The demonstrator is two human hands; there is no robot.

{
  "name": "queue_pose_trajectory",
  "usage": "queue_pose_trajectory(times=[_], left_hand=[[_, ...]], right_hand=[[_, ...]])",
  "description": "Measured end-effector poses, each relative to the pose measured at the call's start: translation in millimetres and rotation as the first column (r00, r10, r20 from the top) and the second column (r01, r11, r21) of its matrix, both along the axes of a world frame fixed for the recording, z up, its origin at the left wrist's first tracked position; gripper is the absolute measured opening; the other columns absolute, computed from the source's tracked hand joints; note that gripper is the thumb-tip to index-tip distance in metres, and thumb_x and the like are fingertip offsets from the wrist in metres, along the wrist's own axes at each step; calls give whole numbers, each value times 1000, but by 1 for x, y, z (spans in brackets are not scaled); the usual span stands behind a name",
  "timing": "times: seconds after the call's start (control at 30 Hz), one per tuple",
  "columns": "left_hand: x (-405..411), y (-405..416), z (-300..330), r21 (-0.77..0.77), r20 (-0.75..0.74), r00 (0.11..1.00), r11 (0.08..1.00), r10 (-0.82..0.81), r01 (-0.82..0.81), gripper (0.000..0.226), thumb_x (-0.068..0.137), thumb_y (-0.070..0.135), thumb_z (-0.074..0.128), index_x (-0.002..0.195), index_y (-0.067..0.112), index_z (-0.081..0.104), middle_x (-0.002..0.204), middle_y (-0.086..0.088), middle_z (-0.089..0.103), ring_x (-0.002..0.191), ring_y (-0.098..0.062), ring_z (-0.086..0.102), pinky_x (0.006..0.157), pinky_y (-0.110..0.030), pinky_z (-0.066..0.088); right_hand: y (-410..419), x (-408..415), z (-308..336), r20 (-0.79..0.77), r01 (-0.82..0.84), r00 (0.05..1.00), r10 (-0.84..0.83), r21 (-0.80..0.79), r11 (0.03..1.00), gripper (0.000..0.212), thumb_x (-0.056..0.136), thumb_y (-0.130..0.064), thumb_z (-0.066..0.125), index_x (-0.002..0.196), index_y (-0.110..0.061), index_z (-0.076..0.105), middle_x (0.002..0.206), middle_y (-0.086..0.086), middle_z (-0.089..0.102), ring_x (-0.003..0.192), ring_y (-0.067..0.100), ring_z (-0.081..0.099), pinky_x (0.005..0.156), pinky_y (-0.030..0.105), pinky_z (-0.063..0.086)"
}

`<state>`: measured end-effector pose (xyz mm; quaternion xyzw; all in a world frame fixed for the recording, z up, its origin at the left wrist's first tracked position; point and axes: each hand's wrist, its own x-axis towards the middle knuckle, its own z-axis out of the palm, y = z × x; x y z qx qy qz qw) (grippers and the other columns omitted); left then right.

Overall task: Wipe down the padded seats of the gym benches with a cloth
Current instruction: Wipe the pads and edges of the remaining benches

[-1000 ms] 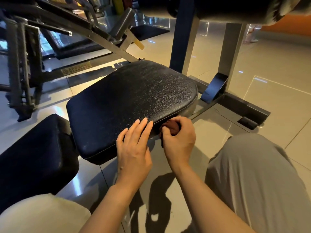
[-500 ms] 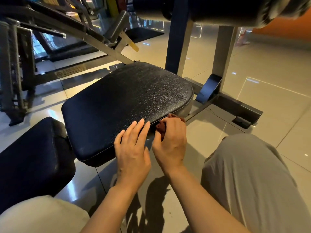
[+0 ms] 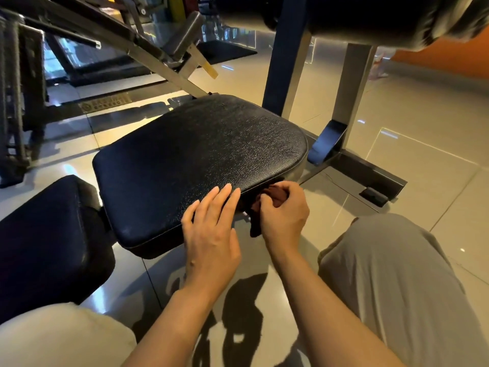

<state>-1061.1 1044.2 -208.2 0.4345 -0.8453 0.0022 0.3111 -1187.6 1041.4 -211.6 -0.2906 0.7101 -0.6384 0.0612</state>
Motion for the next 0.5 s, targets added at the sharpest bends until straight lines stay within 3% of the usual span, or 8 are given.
queue_pose_trajectory(times=[0.07, 0.23, 0.3, 0.4, 0.43, 0.5], left_hand=[[1, 0, 0, -5, 14, 1000, 1000, -5, 5, 75, 72, 0, 68, 142, 17, 44, 146, -1, 45, 138, -18, 35, 112, -40, 20], [1, -1, 0, -2, 9, 1000, 1000, -10, 10, 78, 71, -1, 69, 142, 18, 42, 147, 1, 43, 139, -18, 34, 112, -41, 21], [0, 0, 0, 13, 15, 1000, 1000, -6, 6, 80, 70, -1, 71, 142, 18, 42, 147, 1, 43, 139, -18, 34, 112, -40, 20], [2, 1, 0, 25, 52, 999, 1000, -9, 8, 81, 70, 2, 71, 143, 18, 41, 148, 0, 42, 139, -18, 33, 113, -40, 19], [3, 1, 1, 26, 62, 998, 1000, -12, 10, 81, 71, 2, 71, 144, 19, 40, 148, 1, 41, 140, -18, 32, 114, -40, 18], [5, 1, 1, 27, 72, 997, 1000, -15, 13, 83, 71, 3, 72, 145, 20, 37, 149, 1, 39, 141, -18, 30, 114, -40, 17]], right_hand=[[-4, -12, -3, 172, 72, 982, -78, 44, 996, 21, 74, -1, 66, 92, -11, 63, 92, 5, 62, 91, 24, 60, 71, 15, 35], [11, 21, 3, -138, -112, 984, 108, -21, 993, 26, 70, -4, 67, 87, -21, 58, 88, 0, 60, 84, 15, 54, 73, 8, 34], [6, 12, 6, -59, -106, 993, 106, -1, 994, 26, 69, -3, 70, 85, -20, 59, 86, 2, 62, 83, 17, 58, 73, 11, 39], [0, 0, 7, 85, -69, 994, 66, 30, 997, 23, 71, -3, 72, 85, -17, 62, 87, 4, 65, 83, 19, 60, 77, 27, 48], [0, 1, 6, 96, -67, 993, 64, 27, 997, 22, 72, -4, 72, 86, -17, 62, 87, 4, 65, 83, 19, 60, 78, 28, 49], [4, 9, 5, 61, -72, 996, 70, 18, 997, 21, 73, -4, 71, 89, -15, 62, 89, 4, 63, 84, 19, 58, 76, 16, 45]])
